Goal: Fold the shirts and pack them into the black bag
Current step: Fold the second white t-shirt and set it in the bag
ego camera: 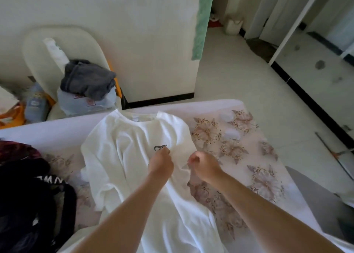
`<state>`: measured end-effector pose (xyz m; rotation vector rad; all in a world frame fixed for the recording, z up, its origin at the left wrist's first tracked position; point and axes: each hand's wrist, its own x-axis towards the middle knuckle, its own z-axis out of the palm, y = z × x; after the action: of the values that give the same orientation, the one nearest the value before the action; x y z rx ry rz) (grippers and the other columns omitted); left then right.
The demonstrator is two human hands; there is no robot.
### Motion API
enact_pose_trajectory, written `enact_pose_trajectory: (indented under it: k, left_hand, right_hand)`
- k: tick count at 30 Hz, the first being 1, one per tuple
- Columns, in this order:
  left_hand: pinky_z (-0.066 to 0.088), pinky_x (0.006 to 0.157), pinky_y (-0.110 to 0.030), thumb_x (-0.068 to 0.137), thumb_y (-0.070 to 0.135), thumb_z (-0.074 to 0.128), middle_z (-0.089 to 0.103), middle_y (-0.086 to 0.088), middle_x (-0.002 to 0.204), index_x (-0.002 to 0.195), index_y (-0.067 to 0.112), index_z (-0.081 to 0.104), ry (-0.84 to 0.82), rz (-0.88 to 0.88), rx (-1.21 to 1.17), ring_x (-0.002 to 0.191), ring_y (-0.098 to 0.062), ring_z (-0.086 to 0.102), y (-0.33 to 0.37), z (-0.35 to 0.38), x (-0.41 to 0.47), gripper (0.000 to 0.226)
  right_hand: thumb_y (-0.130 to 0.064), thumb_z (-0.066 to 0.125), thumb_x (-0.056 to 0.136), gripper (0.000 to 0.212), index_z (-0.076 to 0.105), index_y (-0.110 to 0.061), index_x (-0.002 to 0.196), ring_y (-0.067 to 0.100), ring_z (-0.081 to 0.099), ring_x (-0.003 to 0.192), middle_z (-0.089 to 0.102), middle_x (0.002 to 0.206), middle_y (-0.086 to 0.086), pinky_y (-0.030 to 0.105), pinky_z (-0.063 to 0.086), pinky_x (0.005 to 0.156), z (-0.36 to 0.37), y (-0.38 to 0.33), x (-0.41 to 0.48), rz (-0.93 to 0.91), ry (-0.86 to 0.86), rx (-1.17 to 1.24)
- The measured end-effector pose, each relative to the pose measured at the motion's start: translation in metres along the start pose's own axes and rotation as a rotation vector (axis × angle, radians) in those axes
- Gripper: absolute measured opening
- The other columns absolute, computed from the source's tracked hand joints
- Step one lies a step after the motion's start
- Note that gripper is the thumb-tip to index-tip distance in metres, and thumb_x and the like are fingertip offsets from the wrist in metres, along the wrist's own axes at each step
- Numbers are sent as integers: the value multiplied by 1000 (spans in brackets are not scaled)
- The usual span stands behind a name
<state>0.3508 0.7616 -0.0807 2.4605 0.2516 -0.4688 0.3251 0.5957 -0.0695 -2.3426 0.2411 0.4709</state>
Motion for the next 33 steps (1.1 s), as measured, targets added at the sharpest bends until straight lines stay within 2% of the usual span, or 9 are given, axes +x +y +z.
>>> enact_pose_trajectory:
  k: [2, 5, 10, 13, 16, 21, 24, 29, 33]
  left_hand:
    - [37, 69, -27, 93, 7, 44, 60, -4, 94, 110, 13, 58, 14, -20, -71, 97, -32, 61, -13, -8, 1, 23]
    - [37, 71, -26, 92, 8, 41, 62, -3, 100, 123, 19, 58, -2, -105, -143, 89, -24, 54, -32, -25, -2, 37]
    - [49, 90, -39, 82, -2, 40, 51, -7, 127, 130, 22, 47, 111, -46, -76, 115, -30, 55, -47, -49, -1, 54]
    - [50, 88, -38, 99, 26, 40, 43, 1, 137, 141, 39, 40, 162, 233, 16, 119, -23, 51, -30, -64, 2, 44]
    - [49, 71, -29, 92, 60, 46, 53, 10, 118, 124, 42, 58, 3, 119, 62, 103, -14, 59, -11, -75, 15, 39]
    - [59, 74, -33, 90, 22, 58, 71, 2, 99, 91, 19, 72, -171, -69, 170, 83, -17, 68, -19, -86, 40, 14]
    - [60, 74, -33, 95, 21, 58, 72, 0, 81, 81, 22, 67, -148, -20, -80, 73, -14, 70, -19, -86, 34, 16]
    - [60, 79, -35, 97, 11, 54, 72, -3, 85, 92, 21, 67, 126, 90, -712, 75, -15, 73, 22, -94, 28, 17]
    - [51, 72, -31, 97, 14, 46, 70, 6, 109, 122, 32, 59, 53, 223, -653, 94, -10, 69, 57, -88, 24, 34]
  right_hand:
    - [-15, 53, 97, 32, 60, -19, 128, 20, 63, 107, 62, 127, -1, 38, 55, 88, -7, 1, 25, 46, 227, -40]
    - [-39, 56, 92, 60, 40, -26, 148, 25, 61, 107, 41, 149, 2, 40, 58, 74, -4, -5, 56, 97, 61, -50]
    - [-54, 66, 75, 47, 70, -29, 114, 20, 46, 120, 56, 125, -7, 41, 41, 102, 27, -41, 65, -219, -137, -259]
    - [-29, 68, 84, 14, 68, -15, 83, 13, 58, 80, 62, 82, -7, 36, 50, 76, 42, -60, 52, -505, -34, -128]
    - [-21, 64, 88, 12, 56, -21, 80, 5, 47, 59, 51, 66, -8, 25, 39, 59, 39, -68, 35, -486, -94, 12]
    - [-27, 74, 82, 65, 39, -38, 135, 5, 61, 91, 56, 114, -14, 17, 48, 67, 22, -55, 24, -149, -295, 173]
    - [-28, 71, 87, 39, 60, -23, 124, 7, 64, 86, 66, 103, -8, 23, 52, 71, 20, -47, 21, -173, -332, -23]
    - [-37, 49, 102, 38, 56, -15, 71, 10, 47, 48, 54, 59, -3, 26, 39, 47, -19, -44, 20, -278, 155, 5]
    - [-35, 49, 99, 29, 62, -10, 92, 29, 61, 62, 65, 70, 7, 29, 35, 56, -83, -28, 44, -201, 764, -160]
